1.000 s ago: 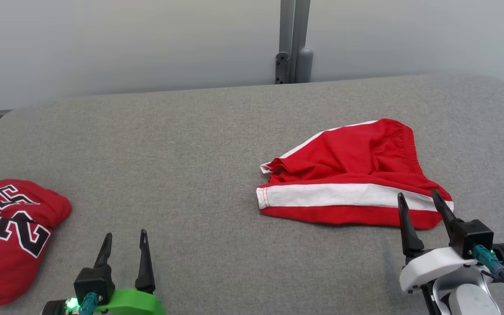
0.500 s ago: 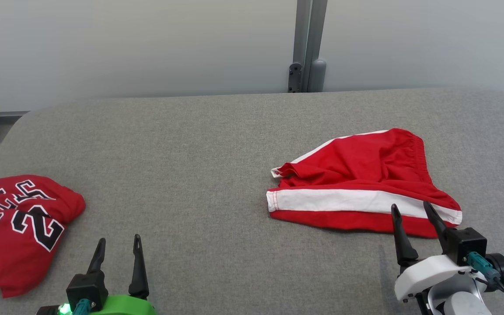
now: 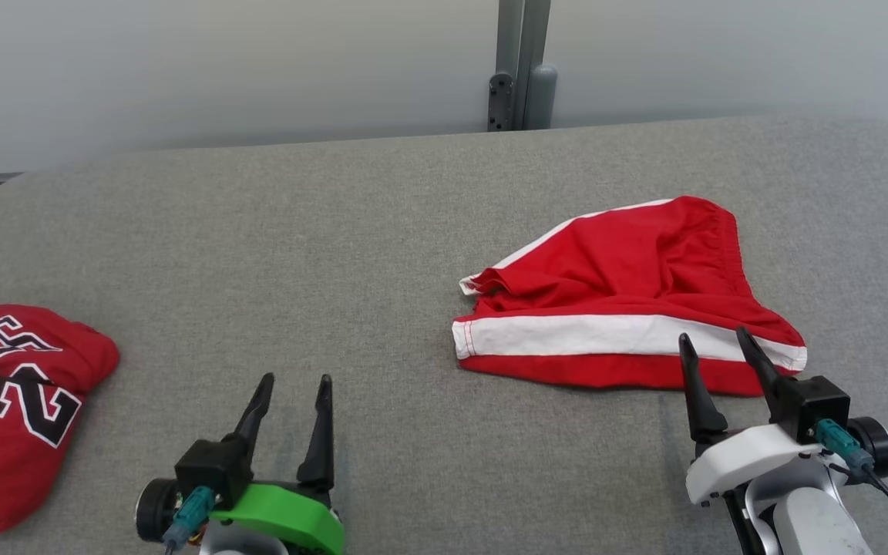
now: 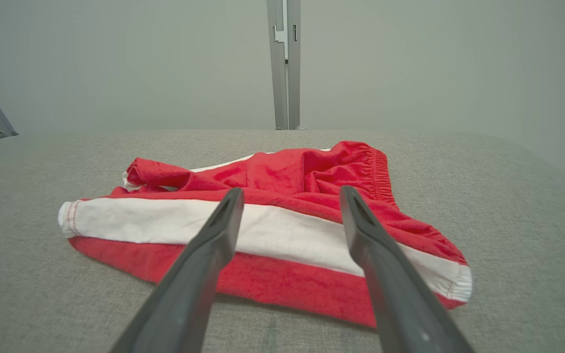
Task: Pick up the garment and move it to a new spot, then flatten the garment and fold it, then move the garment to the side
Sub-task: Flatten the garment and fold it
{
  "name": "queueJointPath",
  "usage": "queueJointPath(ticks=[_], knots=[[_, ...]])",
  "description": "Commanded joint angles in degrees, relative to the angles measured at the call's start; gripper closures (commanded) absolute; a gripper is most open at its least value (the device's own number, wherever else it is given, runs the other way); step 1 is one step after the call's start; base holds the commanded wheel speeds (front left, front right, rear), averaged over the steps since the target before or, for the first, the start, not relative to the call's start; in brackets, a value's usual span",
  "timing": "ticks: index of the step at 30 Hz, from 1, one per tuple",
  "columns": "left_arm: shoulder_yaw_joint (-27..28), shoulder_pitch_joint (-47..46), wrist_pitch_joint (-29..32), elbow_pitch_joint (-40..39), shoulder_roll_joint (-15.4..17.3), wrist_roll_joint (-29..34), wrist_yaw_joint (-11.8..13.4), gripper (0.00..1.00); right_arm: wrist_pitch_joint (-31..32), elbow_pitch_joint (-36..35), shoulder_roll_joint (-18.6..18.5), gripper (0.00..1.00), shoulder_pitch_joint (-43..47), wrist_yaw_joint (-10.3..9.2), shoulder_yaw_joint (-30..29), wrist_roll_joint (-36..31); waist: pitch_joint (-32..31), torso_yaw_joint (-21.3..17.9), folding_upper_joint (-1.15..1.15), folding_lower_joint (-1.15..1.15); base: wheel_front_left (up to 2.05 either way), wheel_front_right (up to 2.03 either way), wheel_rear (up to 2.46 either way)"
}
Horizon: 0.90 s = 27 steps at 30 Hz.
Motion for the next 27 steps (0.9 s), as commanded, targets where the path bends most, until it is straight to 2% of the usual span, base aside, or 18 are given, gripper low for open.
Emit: queueJointPath(ticks=[1, 8, 16, 20, 27], knots=[[-1.45, -1.77, 0.00, 0.27, 0.19, -1.32, -0.88, 0.00, -0.16, -0.29, -0.08, 0.00, -0.99, -0.04, 0.05, -0.33, 3.53, -2.43, 0.00, 0.00, 0.00, 0.00, 0.00], [-8.71, -8.77, 0.00, 4.12, 0.21, -7.69, -3.45, 0.00, -0.16, -1.65, -0.09, 0.00, -3.72, -0.04, 0.14, -0.84, 8.34, -6.55, 0.00, 0.00, 0.00, 0.00, 0.00], [-14.24, -14.60, 0.00, 10.88, 0.26, -11.94, -4.06, 0.00, -0.16, -2.83, -0.06, 0.00, -5.71, -0.04, 1.05, -0.63, 11.36, -10.27, 0.00, 0.00, 0.00, 0.00, 0.00], [-15.20, -16.76, 0.00, 12.83, 0.27, -15.00, -4.06, 0.00, -0.16, -3.49, -0.06, 0.00, -6.61, -0.04, 1.05, -0.76, 12.87, -11.50, 0.00, 0.00, 0.00, 0.00, 0.00], [-13.72, -18.10, 0.00, 13.33, 0.25, -15.85, -4.06, 0.00, -0.16, -4.38, -0.06, 0.00, -7.49, -0.04, 0.78, -0.52, 14.49, -12.66, 0.00, 0.00, 0.00, 0.00, 0.00]])
